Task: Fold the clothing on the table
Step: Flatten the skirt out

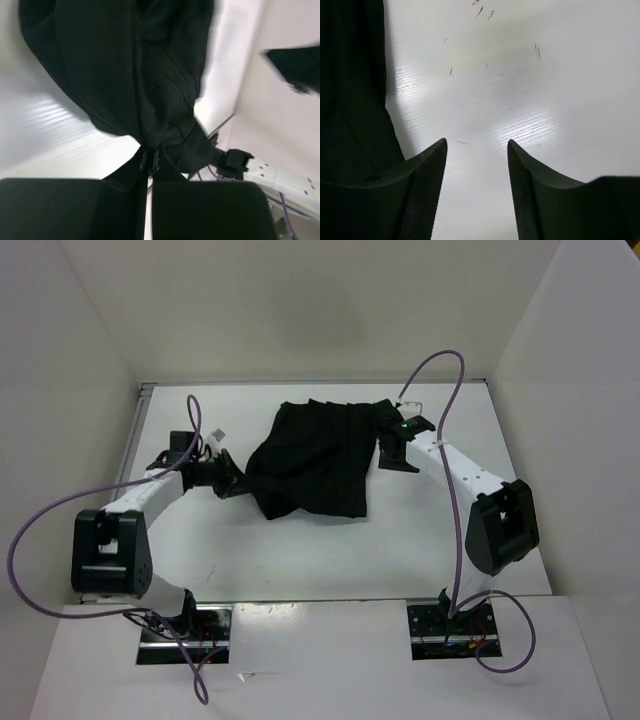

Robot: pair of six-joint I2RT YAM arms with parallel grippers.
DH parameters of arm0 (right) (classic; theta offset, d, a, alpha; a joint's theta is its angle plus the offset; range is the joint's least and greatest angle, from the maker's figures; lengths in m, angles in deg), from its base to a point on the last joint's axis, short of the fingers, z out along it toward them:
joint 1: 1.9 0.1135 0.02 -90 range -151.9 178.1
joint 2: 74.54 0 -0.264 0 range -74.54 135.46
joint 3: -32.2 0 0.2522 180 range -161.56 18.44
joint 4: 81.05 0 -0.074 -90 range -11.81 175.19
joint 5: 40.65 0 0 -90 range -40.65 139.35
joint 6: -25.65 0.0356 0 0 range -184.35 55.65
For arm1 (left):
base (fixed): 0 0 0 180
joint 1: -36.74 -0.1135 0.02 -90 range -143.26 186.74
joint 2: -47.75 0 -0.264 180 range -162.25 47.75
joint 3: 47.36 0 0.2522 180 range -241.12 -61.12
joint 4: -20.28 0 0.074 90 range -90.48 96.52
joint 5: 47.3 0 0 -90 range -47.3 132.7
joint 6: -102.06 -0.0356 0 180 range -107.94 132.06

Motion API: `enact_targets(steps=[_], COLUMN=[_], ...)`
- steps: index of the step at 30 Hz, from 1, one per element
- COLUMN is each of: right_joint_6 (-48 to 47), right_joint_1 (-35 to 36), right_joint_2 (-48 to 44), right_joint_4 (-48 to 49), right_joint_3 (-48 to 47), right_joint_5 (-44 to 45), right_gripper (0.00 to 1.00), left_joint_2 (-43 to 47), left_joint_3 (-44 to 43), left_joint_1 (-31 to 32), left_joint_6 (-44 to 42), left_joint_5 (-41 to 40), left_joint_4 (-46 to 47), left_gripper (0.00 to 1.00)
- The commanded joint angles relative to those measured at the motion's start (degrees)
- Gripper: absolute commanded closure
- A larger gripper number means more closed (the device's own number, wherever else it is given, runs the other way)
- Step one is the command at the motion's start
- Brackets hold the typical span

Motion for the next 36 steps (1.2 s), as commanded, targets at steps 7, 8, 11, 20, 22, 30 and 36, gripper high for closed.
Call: enact_targets(steps=[7,8,11,20,22,30,36], right_joint_6=[-1.69,-1.69,0.24,0.86,1.38,2.53,2.53], right_joint_1=[0.26,0.26,0.26,0.26,0.26,0.26,0.26], right_joint_2=[-2.89,-2.37,-0.53,5.81,5.81,8.53,11.34], right_joint_4=[10.87,12.91,17.83,23.9,24.7,28.22,30.15], right_joint_3=[8.2,9.51,13.65,12.69,12.16,11.55,10.93], right_joint_5=[-21.97,-25.25,-31.87,-38.63,-40.13,-46.64,-48.75], right_gripper=[0.43,0.44,0.45,0.45,0.45,0.45,0.45], left_joint_2=[-10.51,-10.51,-7.36,-6.82,-7.34,-7.96,-7.96], left_joint_3=[4.82,4.81,4.2,0.86,1.38,2.44,2.44], left_joint_1=[-0.78,-1.3,-2.88,-3.5,-3.5,-3.5,-3.5], left_joint_6=[-0.13,0.82,3.03,3.03,2.51,1.98,1.98], left_joint_5=[-7.49,-7.5,-7.5,-2.13,-2.13,-2.13,-1.08], left_joint_4=[2.43,2.43,3.75,3.22,3.22,3.22,3.22], left_gripper=[1.0,1.0,1.0,1.0,1.0,1.0,1.0])
